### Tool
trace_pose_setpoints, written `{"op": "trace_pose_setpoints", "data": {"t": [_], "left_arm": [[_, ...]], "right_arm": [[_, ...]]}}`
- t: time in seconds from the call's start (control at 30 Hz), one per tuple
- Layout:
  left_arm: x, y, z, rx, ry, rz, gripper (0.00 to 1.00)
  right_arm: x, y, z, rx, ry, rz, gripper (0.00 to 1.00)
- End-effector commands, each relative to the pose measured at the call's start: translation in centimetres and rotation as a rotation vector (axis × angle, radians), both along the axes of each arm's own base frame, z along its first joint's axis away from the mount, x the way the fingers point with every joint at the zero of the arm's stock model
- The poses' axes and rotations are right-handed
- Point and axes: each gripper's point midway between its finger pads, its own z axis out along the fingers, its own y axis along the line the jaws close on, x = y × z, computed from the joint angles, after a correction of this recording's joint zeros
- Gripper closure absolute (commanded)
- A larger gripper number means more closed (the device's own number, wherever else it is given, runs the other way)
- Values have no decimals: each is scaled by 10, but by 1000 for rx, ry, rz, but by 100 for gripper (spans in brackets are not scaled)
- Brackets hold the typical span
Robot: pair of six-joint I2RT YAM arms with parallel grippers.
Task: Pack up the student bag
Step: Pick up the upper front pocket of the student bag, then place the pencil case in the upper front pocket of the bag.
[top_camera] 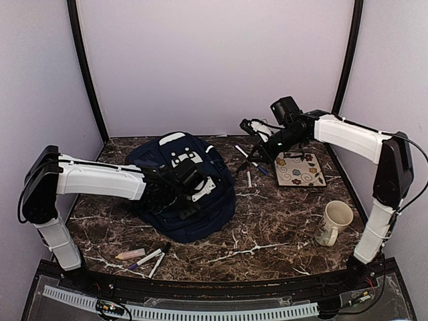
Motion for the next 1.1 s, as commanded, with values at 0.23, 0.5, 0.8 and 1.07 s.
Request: {"op": "trace_pose_setpoints", "data": {"t": [0.23,0.5,0.8,1.07], "left_arm": [[25,1,87,-133,-197,61,95],[39,17,145,-262,-239,34,100],[53,30,171,-412,-179,16,100],[47,29,181,-594,-88,-57,100]], "right_arm": [[-10,0,26,51,-60,34,94],[-55,18,27,16,-116,271,94],[-108,60,-4,-211,-233,526,94],[-114,117,-12,-380,-435,626,95]]}}
